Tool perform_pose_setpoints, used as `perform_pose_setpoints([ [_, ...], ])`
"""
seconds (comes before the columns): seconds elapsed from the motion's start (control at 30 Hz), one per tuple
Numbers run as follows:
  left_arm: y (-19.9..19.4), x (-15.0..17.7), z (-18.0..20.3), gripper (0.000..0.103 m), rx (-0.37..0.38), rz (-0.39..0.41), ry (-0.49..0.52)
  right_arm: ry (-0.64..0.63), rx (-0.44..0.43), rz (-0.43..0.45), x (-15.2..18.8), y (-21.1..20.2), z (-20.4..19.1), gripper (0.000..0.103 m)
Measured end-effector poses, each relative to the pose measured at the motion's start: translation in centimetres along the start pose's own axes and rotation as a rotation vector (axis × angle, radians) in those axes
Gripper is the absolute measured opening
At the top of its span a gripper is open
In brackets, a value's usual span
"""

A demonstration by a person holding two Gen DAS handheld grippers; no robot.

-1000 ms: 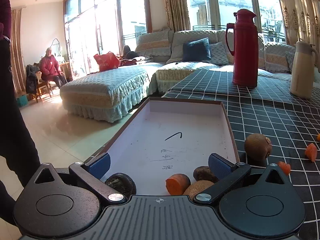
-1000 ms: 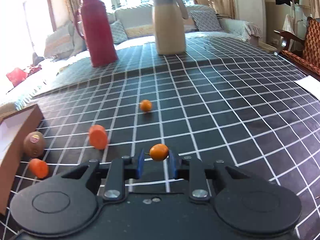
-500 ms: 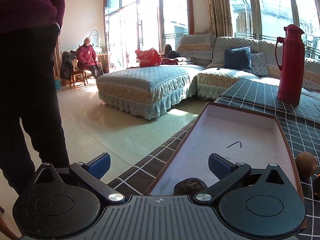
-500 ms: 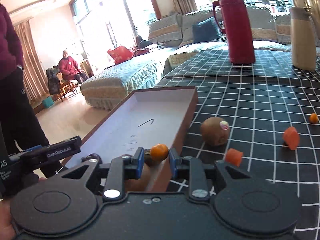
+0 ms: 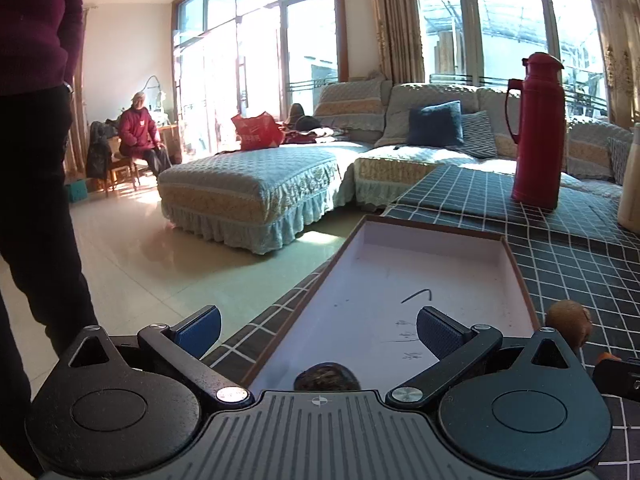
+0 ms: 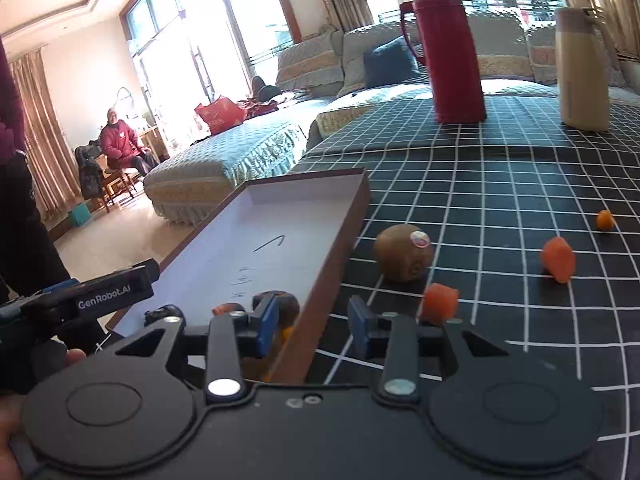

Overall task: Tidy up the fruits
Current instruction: 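Release the kumquat into the box from the right gripper, then grasp another carrot chunk with the left gripper and carry it over the box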

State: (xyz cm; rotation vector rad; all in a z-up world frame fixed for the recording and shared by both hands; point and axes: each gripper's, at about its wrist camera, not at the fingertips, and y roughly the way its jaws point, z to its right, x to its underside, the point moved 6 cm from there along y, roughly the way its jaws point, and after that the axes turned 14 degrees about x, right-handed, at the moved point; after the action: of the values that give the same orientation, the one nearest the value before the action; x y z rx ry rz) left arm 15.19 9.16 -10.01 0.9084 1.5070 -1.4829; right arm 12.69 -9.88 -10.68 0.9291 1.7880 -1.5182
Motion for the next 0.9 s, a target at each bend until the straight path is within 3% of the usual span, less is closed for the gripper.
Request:
perform_pose_setpoints([
  [0.27, -0.9, -0.4, 10.0, 0.103, 0.203, 0.018, 0.167, 0.111, 0.181, 0.043, 0.6, -1.8, 9.7, 0.041],
  [0.43, -0.4, 0.7, 15.1, 0.103, 0.286, -0.04, 0.231, 0.179, 0.226, 0.068, 1.3, -2.9, 13.2, 0.042],
  [0.83, 1.8, 3.5, 21.2, 0.103, 0.371, -0.142, 0.251, 0.241, 0.265, 0.084, 2.2, -4.0, 17.0, 0.043],
  [0.87, 2.1, 3.6, 21.3, 0.099, 0.37, -0.15, 0.245, 0.244, 0.267, 0.085, 2.2, -4.0, 17.2, 0.043],
  [0.9, 2.4, 3.8, 21.4, 0.081, 0.371, -0.16, 0.241, 0.246, 0.27, 0.087, 2.2, -4.1, 17.3, 0.044],
])
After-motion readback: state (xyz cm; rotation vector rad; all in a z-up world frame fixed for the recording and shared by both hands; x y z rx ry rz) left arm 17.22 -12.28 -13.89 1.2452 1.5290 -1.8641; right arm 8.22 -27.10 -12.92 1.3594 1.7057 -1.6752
